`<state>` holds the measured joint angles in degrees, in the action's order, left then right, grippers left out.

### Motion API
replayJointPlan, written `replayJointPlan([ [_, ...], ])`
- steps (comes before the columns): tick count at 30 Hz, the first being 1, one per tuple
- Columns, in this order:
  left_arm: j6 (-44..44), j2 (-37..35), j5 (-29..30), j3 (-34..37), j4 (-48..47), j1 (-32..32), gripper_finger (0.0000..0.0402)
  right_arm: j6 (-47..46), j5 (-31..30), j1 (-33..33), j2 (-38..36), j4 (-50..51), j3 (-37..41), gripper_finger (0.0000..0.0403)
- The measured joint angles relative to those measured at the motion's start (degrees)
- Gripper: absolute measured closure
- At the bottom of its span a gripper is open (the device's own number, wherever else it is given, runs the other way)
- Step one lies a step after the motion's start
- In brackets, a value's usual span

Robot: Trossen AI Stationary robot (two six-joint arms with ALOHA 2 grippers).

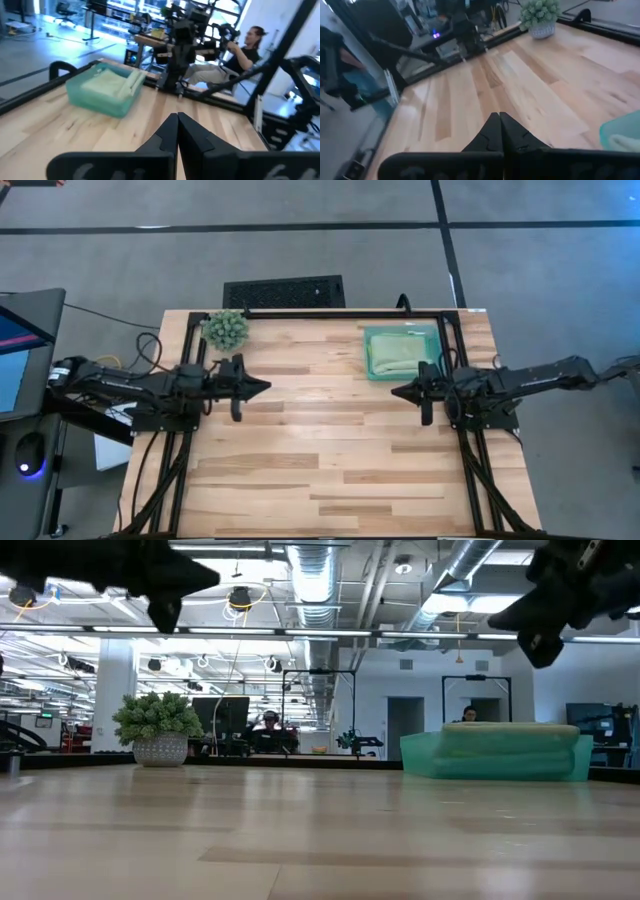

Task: Fold microfiber towels
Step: Return to Home Position

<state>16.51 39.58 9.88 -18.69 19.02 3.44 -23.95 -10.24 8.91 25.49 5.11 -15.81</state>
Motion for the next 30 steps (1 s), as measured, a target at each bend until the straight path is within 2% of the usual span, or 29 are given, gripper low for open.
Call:
replayJointPlan([
  [6, -0.47, -8.52, -4.28, 6.20, -0.11, 0.00, 0.0401, -4.59, -0.29, -0.57, -1.19, -10.82, 6.92, 0.0401],
  [10, -0.94, -14.48, -6.12, 8.84, -0.18, 0.02, 0.0401, -4.31, -0.33, -2.56, -1.19, -12.17, 8.16, 0.0401],
  [13, -1.27, -19.25, -6.11, 11.09, -0.82, 0.02, 0.0401, -2.98, -0.08, -4.76, -1.19, -12.15, 9.03, 0.0399],
  [19, 0.78, -27.52, -5.52, 15.68, -1.33, 0.02, 0.0401, 2.38, 6.92, -9.62, -1.65, -12.88, 9.79, 0.0399],
  [23, 3.44, -32.27, -5.13, 18.05, -3.42, 0.00, 0.0401, 5.26, 7.87, -12.55, -2.63, -12.93, 9.79, 0.0398],
  [26, 3.70, -34.67, -3.71, 18.07, -7.20, 0.00, 0.0401, 6.83, 7.94, -14.59, -2.74, -15.35, 11.25, 0.0398],
  [30, 2.07, -35.91, -2.34, 18.11, -8.46, 0.00, 0.0401, 3.91, 9.85, -17.51, -2.69, -18.12, 15.45, 0.0398],
])
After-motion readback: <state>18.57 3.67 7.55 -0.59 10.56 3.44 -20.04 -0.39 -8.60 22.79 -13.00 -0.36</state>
